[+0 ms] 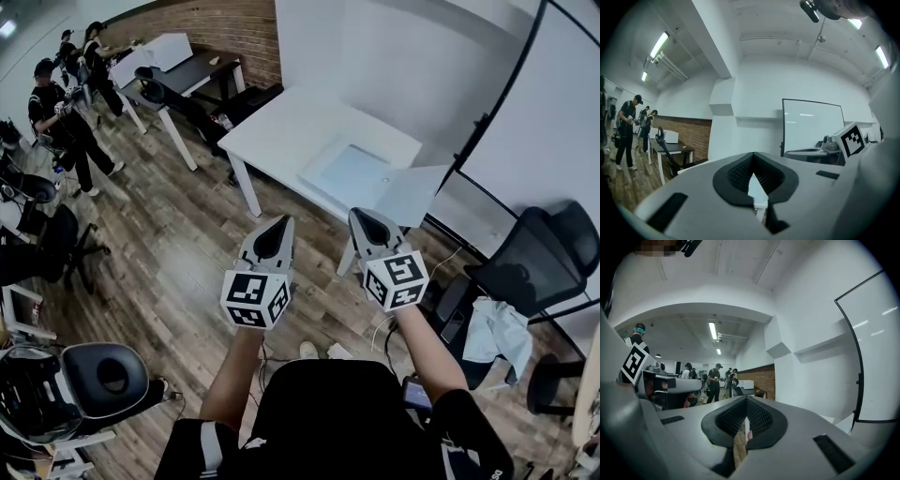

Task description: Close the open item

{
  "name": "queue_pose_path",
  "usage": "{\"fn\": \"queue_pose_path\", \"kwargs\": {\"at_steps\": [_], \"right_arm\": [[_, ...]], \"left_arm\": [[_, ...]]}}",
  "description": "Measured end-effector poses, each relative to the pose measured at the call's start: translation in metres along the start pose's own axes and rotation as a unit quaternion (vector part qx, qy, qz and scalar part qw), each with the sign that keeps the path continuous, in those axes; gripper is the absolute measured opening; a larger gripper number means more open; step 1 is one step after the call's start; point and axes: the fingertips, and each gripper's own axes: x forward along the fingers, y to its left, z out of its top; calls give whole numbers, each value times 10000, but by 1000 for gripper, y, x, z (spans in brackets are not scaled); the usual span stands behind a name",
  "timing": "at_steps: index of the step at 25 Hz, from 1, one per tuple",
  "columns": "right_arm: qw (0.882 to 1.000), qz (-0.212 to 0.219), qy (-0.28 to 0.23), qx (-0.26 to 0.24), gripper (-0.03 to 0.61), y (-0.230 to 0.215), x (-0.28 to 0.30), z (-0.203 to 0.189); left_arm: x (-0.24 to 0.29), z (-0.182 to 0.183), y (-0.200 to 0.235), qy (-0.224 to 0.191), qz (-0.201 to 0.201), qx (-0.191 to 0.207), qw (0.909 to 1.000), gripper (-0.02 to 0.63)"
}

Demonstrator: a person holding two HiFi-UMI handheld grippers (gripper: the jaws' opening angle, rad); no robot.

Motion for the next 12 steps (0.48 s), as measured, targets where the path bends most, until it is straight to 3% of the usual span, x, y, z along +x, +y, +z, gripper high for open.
{"fn": "queue_pose_path", "kwargs": {"at_steps": [12], "right_arm": [[9988,-469,166,-37,37,-20,19,-15]], "left_arm": [[28,-11,13,42,-434,-206,9988,11]]}}
